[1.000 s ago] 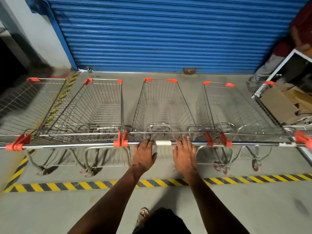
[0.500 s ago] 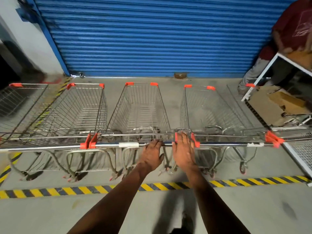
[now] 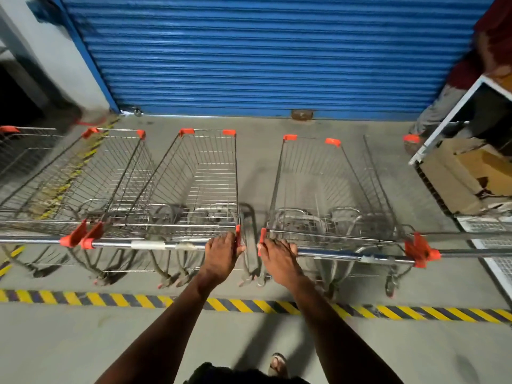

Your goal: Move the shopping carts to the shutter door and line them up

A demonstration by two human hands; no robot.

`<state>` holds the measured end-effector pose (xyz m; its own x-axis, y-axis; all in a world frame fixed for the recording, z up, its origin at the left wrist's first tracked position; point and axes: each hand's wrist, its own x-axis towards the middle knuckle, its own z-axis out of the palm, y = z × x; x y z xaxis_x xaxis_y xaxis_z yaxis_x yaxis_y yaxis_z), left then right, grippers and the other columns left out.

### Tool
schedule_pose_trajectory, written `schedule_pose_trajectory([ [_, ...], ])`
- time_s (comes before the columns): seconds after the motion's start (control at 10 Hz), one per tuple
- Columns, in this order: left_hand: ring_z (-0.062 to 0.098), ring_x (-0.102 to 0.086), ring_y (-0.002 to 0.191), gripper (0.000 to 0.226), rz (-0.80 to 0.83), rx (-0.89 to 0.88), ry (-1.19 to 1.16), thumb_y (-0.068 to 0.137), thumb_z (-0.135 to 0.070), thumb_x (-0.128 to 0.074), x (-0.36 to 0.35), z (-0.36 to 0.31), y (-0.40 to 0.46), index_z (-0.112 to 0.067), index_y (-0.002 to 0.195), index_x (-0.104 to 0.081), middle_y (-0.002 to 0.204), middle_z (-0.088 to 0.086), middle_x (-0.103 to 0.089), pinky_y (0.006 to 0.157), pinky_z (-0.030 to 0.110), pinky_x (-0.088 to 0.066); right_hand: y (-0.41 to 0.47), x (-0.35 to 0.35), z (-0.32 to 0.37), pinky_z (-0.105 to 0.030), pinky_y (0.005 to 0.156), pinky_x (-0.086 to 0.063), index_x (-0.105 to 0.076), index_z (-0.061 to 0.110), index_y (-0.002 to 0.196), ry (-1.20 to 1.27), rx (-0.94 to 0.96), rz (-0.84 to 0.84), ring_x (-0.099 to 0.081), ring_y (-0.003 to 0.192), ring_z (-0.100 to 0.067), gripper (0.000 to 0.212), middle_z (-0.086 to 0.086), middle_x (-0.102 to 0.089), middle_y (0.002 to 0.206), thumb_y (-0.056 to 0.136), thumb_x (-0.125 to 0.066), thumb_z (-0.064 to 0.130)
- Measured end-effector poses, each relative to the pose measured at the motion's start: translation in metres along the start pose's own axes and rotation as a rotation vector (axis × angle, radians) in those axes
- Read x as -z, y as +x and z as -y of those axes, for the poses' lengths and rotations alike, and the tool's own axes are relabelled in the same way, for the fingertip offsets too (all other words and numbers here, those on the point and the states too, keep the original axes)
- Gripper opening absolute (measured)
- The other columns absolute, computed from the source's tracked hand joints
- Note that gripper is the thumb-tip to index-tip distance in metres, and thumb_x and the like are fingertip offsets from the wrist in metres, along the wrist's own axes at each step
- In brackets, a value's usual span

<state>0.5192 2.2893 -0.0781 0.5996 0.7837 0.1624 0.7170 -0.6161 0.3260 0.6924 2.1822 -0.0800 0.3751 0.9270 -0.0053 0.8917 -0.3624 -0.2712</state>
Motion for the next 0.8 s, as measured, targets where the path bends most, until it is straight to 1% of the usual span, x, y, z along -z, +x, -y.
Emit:
schedule_pose_trajectory([
  [0.1, 0.034, -0.063, 0.089, 0.067, 0.034, 0.010, -0.033, 0.092, -0.075, -0.023, 0.006, -0.011, 0.004, -0.018, 0.103, -0.056, 0.094, 0.003, -0.065, 0.084, 0.044, -0.042, 0.000, -0.001, -0.001, -0.045, 0.096, -0.033, -0.044, 0.024, 0.157, 0.031, 0.019, -0.046, -0.062, 0.112, -0.028, 0.081, -0.001, -0.074, 0.112, 0.096, -0.003, 0.060],
  [0.2, 0.031, -0.063, 0.092, 0.056, 0.042, 0.021, -0.058, 0.093, -0.071, -0.027, 0.003, -0.007, 0.004, -0.022, 0.101, -0.053, 0.092, -0.001, -0.065, 0.086, 0.044, -0.039, -0.001, -0.001, -0.004, -0.045, 0.096, -0.030, -0.054, 0.028, 0.145, 0.039, 0.019, -0.018, -0.059, 0.115, -0.026, 0.080, 0.002, -0.073, 0.114, 0.095, -0.001, 0.061],
  [0.3, 0.025, -0.062, 0.095, 0.043, 0.073, 0.017, -0.064, 0.096, -0.070, -0.032, 0.003, 0.000, 0.002, -0.030, 0.104, -0.047, 0.093, -0.009, -0.063, 0.087, 0.043, -0.038, 0.000, 0.006, -0.005, -0.046, 0.100, -0.029, -0.051, 0.030, 0.146, 0.063, -0.003, 0.027, -0.056, 0.121, -0.024, 0.083, 0.003, -0.071, 0.118, 0.093, 0.003, 0.064],
  [0.4, 0.023, -0.061, 0.095, 0.036, 0.072, 0.004, -0.061, 0.098, -0.066, -0.038, 0.003, 0.002, 0.001, -0.031, 0.104, -0.047, 0.094, -0.009, -0.062, 0.088, 0.043, -0.039, -0.001, 0.012, -0.002, -0.047, 0.104, -0.028, -0.056, 0.028, 0.140, 0.076, -0.018, 0.042, -0.056, 0.123, -0.025, 0.085, 0.000, -0.071, 0.121, 0.092, 0.003, 0.066],
  [0.5, 0.022, -0.061, 0.094, 0.035, 0.050, 0.016, 0.001, 0.098, -0.062, -0.038, 0.006, -0.006, -0.001, -0.029, 0.104, -0.050, 0.094, -0.008, -0.062, 0.087, 0.039, -0.040, -0.003, 0.017, 0.002, -0.049, 0.104, -0.034, -0.061, 0.023, 0.135, 0.043, -0.024, 0.011, -0.059, 0.122, -0.030, 0.080, -0.006, -0.072, 0.120, 0.096, -0.004, 0.064],
  [0.6, 0.023, -0.060, 0.094, 0.036, 0.001, -0.002, 0.053, 0.098, -0.058, -0.040, 0.011, -0.016, -0.009, -0.025, 0.108, -0.052, 0.098, -0.004, -0.059, 0.086, 0.039, -0.043, -0.006, 0.024, 0.008, -0.049, 0.107, -0.036, -0.060, 0.019, 0.138, -0.034, -0.031, 0.040, -0.058, 0.125, -0.031, 0.069, -0.008, -0.067, 0.129, 0.104, -0.014, 0.057],
  [0.7, 0.021, -0.060, 0.106, 0.040, 0.029, 0.026, -0.009, 0.098, -0.052, -0.044, 0.027, -0.023, -0.015, -0.024, 0.127, -0.049, 0.113, -0.003, -0.061, 0.093, 0.039, -0.046, -0.006, 0.032, 0.013, -0.046, 0.112, -0.037, -0.059, 0.018, 0.139, -0.039, -0.039, 0.020, -0.057, 0.127, -0.029, 0.053, -0.009, -0.064, 0.132, 0.108, -0.029, 0.048],
  [0.8, 0.022, -0.059, 0.115, 0.048, 0.006, -0.043, -0.009, 0.098, -0.052, -0.037, 0.048, -0.026, 0.002, -0.026, 0.137, -0.045, 0.126, -0.004, -0.058, 0.094, 0.039, -0.047, 0.010, 0.034, 0.012, -0.041, 0.102, -0.049, -0.067, 0.018, 0.118, -0.100, 0.078, -0.123, -0.065, 0.110, -0.026, 0.049, -0.007, -0.068, 0.113, 0.104, -0.029, 0.045],
])
